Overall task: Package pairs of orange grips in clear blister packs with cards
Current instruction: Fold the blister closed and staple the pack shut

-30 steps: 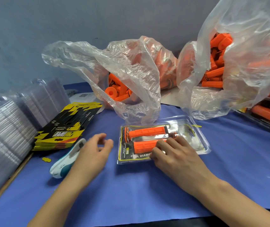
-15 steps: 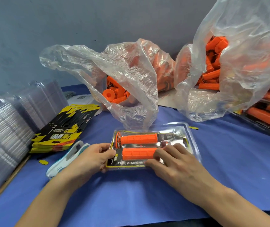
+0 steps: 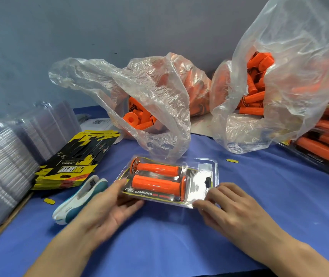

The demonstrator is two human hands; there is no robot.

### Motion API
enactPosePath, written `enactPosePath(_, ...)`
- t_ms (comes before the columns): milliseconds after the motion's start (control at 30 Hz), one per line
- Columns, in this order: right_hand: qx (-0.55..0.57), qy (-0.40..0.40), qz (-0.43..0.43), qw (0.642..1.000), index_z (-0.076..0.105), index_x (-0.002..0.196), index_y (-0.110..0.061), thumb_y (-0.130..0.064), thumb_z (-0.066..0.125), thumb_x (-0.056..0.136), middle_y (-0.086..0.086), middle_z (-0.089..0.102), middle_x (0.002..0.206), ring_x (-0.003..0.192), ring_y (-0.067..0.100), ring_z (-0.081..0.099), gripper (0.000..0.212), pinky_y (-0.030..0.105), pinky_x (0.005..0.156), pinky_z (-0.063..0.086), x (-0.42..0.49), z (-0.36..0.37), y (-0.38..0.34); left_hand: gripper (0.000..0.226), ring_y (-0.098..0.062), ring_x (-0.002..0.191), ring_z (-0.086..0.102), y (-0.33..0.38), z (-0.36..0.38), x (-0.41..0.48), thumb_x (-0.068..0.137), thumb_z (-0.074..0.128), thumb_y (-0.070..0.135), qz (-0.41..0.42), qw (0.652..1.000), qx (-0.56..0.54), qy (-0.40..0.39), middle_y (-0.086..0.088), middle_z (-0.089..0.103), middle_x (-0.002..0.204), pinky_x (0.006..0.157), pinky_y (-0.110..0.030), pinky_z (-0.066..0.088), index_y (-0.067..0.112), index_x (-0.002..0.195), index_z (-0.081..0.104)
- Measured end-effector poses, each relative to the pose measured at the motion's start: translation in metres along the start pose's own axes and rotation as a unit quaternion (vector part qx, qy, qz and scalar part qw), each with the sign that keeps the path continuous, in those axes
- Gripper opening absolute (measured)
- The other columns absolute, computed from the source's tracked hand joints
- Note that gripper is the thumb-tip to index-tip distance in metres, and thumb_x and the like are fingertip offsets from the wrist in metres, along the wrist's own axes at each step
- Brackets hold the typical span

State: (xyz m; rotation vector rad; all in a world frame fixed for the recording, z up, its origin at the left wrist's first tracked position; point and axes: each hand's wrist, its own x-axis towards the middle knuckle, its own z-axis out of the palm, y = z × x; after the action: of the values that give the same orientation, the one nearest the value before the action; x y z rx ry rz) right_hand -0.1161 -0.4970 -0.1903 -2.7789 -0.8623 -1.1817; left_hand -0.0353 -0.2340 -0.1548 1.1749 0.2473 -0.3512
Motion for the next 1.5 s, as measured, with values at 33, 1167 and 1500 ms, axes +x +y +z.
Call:
enactPosePath(33,-0.001,0.012,-0.009,1.000,0.070,0.093,-0.017,-0.015,0.059,0.095,0.000,0.053,0.076,0.064,0.024,0.049,0.011,0.035,0.071,0.052,0.001,0.001,-0.004,0.015,-0.027,0.080,0.074,-0.008,0.004,-0.003,0.089,0.062,0.015,-0.025,1.000,0.009,-0.014,-0.019,0.075,0.091,0.060,-0.037,0.062,0.006,0.090,0.074)
enactPosePath(1167,0.052,-0.004,-0.094,0.994,0.073,0.104,-0.018,-0.012,0.056,0.100,-0.003,0.064,0.086,0.070,0.017,0.057,0.018,0.030,0.069,0.051,0.014,-0.008,-0.021,0.031,-0.013,0.048,0.051,0.002,0.015,0.021,0.094,0.059,0.037,-0.015,0.919,0.389,-0.054,-0.003,0.055,0.060,0.047,-0.023,0.048,0.009,0.083,0.064)
enactPosePath(1500,0.100,-0.005,-0.117,0.988,0.071,0.113,-0.018,-0.011,0.054,0.101,-0.002,0.066,0.095,0.078,0.016,0.060,0.021,0.029,0.073,0.050,0.016,-0.010,-0.029,0.023,-0.021,0.058,0.050,-0.005,-0.004,-0.009,0.101,0.052,0.014,0.024,0.900,0.390,-0.195,-0.019,0.068,0.083,0.049,-0.024,0.045,0.018,0.120,0.064)
